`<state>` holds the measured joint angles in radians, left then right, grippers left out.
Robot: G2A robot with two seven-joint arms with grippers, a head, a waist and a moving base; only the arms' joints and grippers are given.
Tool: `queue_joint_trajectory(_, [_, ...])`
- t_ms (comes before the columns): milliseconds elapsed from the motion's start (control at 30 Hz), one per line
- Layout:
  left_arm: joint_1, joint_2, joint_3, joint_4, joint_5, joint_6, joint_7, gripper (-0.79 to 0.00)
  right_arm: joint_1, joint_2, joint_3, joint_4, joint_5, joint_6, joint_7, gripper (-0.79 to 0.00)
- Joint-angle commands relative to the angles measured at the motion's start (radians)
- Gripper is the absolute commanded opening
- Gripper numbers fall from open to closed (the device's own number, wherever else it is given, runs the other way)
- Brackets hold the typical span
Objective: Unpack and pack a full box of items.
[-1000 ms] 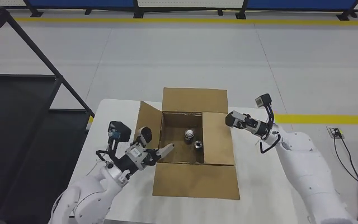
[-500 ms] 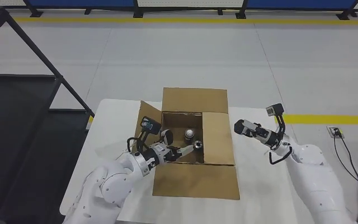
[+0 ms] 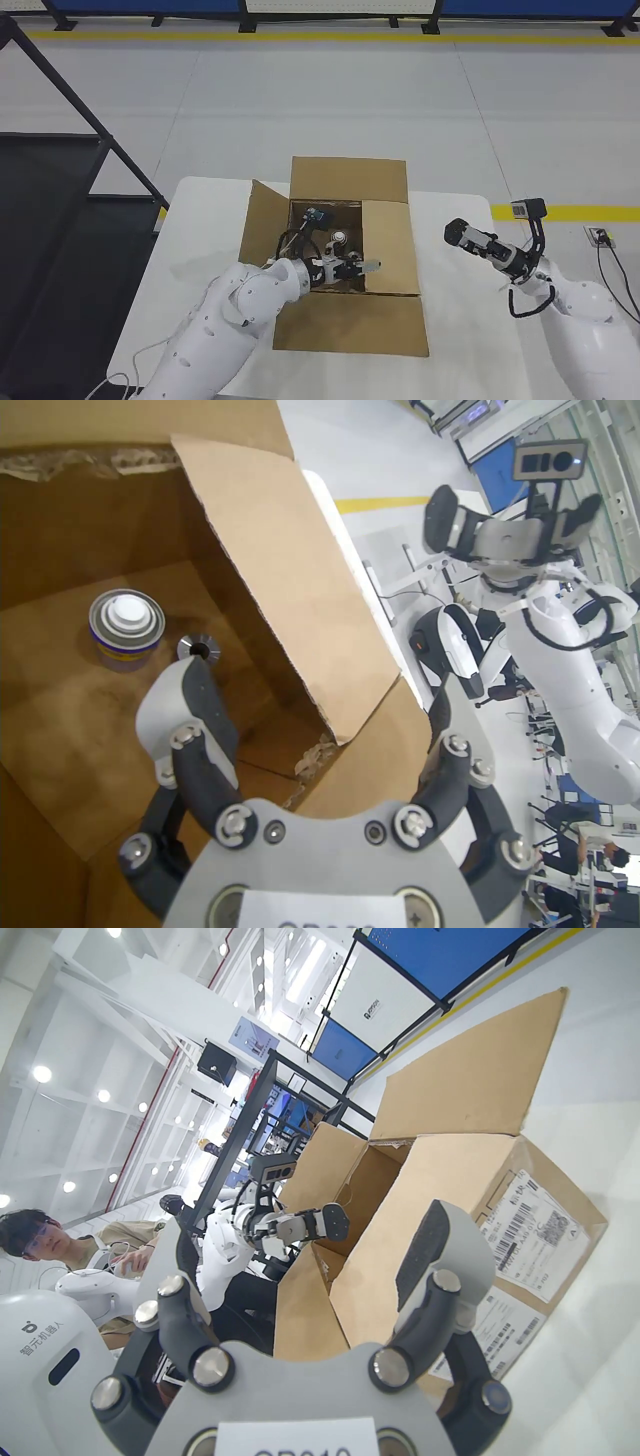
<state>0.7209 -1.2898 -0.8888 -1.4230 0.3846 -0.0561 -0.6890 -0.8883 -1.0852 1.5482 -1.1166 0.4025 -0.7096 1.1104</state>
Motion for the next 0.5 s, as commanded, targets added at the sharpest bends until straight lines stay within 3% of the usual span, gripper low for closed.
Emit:
queue_joint_trajectory(0, [-0.036,-0.015,0.030,0.066,-0.034,0.003,-0.006,0.000,-0.034,0.009,0.024,-0.020,0.016,-0.002,-0.002,0.000])
queue_joint_trajectory(200, [-0.117,-0.060,0.097,0.211,-0.132,-0.054,-0.003,0.000,-0.103,0.031,0.072,-0.056,0.044,-0.020,-0.020,0.000])
queue_joint_trajectory(467, [-0.161,-0.100,0.143,0.264,-0.166,-0.130,0.060,0.000,-0.132,0.049,0.083,-0.069,0.078,-0.023,-0.023,0.000])
